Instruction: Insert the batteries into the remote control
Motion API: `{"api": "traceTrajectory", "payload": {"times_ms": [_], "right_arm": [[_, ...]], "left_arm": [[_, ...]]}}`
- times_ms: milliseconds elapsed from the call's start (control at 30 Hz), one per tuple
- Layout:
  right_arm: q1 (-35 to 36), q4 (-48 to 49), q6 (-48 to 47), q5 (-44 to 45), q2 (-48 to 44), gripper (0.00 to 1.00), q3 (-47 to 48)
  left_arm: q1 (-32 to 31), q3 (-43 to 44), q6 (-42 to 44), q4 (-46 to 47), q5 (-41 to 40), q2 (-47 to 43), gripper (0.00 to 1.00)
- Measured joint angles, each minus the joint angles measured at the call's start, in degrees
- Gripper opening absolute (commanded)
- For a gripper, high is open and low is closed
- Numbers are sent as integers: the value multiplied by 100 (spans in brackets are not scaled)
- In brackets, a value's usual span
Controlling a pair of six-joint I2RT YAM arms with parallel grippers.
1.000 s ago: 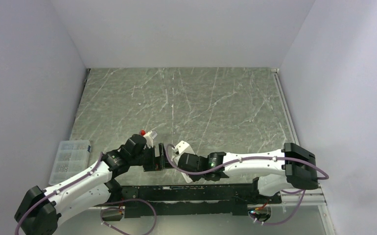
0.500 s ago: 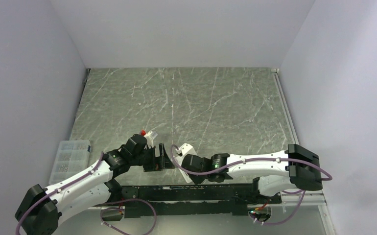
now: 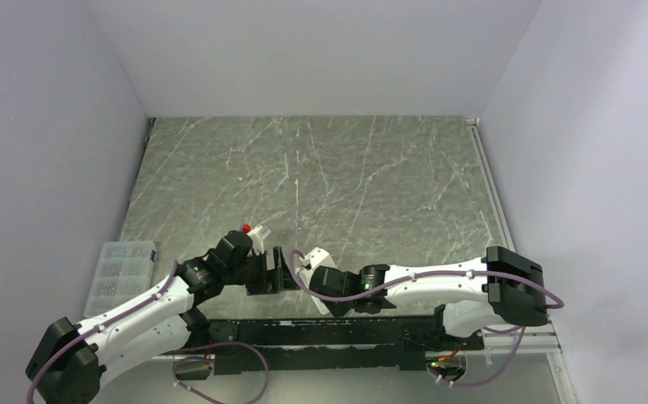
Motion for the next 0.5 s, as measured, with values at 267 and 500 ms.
{"api": "traceTrajectory", "payload": {"times_ms": [267, 500], "right_arm": [[0, 26, -46, 0, 166, 22, 42], [0, 44, -81, 4, 232, 21, 149]], "left_arm": [[2, 0, 2, -7, 0, -55, 92], [11, 0, 2, -4, 0, -79, 92]]}}
